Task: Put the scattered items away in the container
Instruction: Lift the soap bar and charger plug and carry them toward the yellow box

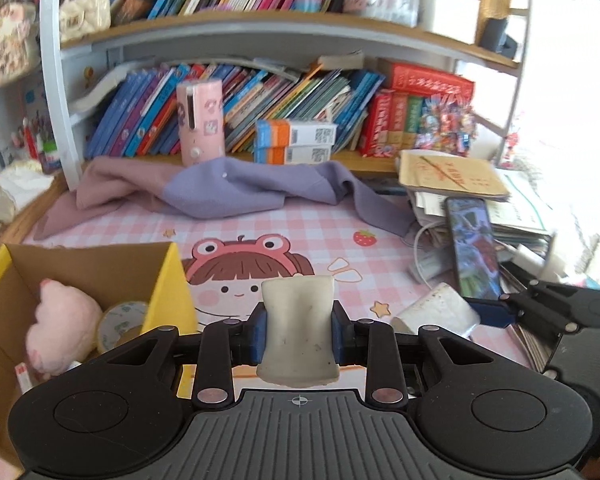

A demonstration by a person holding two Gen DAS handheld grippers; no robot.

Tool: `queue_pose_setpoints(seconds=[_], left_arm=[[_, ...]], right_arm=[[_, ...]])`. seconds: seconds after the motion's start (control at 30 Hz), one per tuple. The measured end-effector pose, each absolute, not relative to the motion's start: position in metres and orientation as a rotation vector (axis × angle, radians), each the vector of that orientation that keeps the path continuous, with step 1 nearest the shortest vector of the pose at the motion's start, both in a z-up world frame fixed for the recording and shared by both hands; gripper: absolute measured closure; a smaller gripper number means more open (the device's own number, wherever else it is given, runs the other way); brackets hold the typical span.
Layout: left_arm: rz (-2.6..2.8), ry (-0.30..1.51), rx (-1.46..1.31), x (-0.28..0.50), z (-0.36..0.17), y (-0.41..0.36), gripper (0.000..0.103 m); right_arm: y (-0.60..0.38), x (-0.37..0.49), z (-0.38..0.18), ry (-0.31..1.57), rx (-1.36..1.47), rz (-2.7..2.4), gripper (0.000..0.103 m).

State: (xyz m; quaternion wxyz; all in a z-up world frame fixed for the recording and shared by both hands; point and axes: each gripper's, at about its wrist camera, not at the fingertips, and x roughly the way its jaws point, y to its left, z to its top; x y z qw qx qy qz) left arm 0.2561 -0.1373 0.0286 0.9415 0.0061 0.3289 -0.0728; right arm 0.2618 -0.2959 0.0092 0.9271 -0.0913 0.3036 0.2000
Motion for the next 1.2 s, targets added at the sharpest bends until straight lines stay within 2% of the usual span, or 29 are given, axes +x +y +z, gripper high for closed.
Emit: queue_pose_setpoints(seconds=[0.37, 0.87, 1.2], left_arm=[[-0.254, 0.625, 0.051, 0.181, 0.044, -0.099, 0.074], [-0.324, 0.676, 0.087, 0.084, 0.023, -0.042, 0.075], [-0.283, 0.687, 0.067, 0.046, 0.02, -0.009, 0.075]], right_arm=[[-0.267, 0.19, 0.026, 0.637, -0.192, 0.366, 0.041], [-0.212, 0.083, 0.023, 0.661, -0.146, 0.267, 0.041], [-0.179, 0.052, 0.021, 0.704, -0.12, 0.329, 0.041]])
